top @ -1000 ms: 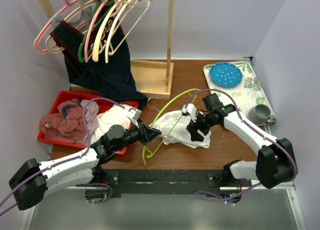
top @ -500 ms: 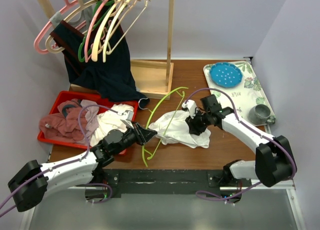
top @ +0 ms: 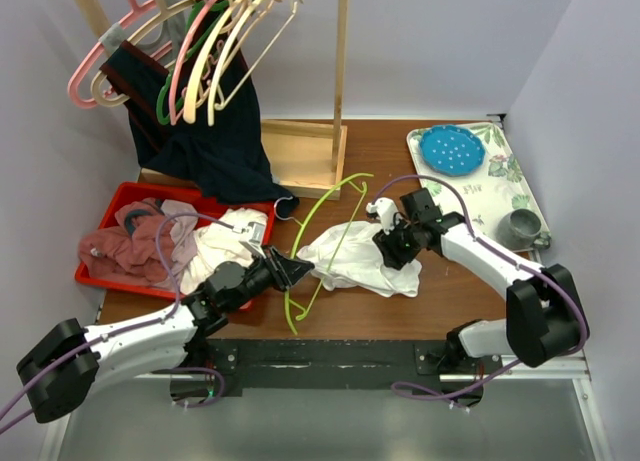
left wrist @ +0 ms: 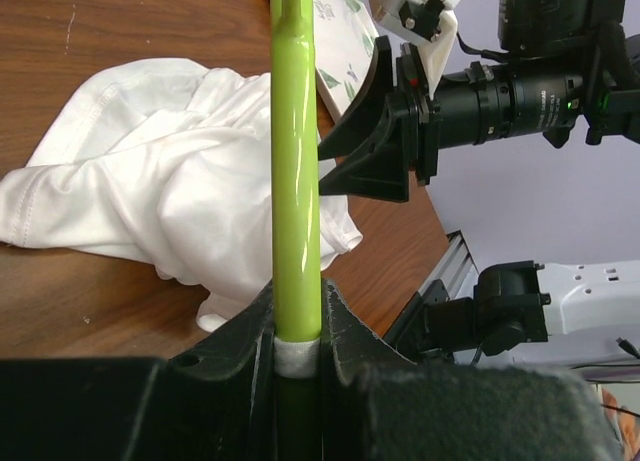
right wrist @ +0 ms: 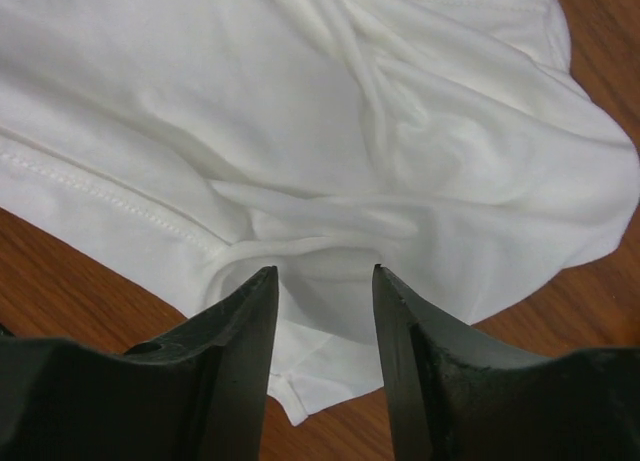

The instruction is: Place the tank top on the hanger

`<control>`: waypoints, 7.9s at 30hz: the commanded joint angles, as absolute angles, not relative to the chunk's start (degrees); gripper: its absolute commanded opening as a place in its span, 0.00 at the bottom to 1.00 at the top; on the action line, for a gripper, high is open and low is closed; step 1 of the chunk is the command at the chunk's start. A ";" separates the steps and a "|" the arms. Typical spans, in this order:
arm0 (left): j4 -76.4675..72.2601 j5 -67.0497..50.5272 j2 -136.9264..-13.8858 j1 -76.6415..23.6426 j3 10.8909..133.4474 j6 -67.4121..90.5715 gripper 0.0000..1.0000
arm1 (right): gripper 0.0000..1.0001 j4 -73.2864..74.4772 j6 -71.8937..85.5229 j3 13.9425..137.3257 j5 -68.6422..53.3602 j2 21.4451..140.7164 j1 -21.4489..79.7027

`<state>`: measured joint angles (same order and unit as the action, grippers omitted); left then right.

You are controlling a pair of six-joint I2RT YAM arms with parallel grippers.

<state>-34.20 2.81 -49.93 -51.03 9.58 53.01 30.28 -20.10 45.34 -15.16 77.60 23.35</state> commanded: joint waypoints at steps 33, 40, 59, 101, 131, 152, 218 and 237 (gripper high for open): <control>-39.99 -11.93 -44.21 -50.98 10.46 41.40 0.00 | 0.00 31.91 -25.58 58.62 -26.18 63.46 5.36; -34.99 -18.10 -42.45 -50.80 13.88 36.92 0.00 | 0.00 27.25 -22.77 60.47 -28.56 61.88 4.04; -16.79 -9.06 -31.12 -50.54 15.73 31.73 0.00 | 0.00 23.73 -20.13 60.56 -27.69 61.96 2.46; -15.91 -12.75 -30.15 -50.54 14.50 25.84 0.00 | 0.00 20.48 -16.70 61.61 -27.16 66.71 2.29; -8.52 -8.43 -40.25 -50.54 23.20 20.13 0.00 | 0.00 24.60 -21.00 63.19 -41.65 65.04 2.20; -13.37 -21.18 -53.26 -50.54 38.05 13.28 0.00 | 0.97 53.16 -37.78 78.22 -47.54 58.36 3.43; 19.96 11.07 -110.83 -32.78 139.13 17.66 0.00 | 0.99 27.25 -11.87 48.78 -41.57 52.03 0.26; 24.61 0.80 -115.84 -29.53 140.19 18.46 0.04 | 0.99 27.42 -11.87 48.60 -42.63 52.03 0.26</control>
<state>24.47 4.82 -117.45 -30.33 138.54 18.90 28.64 -12.58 49.15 -41.19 52.80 0.58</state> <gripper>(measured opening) 0.190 0.985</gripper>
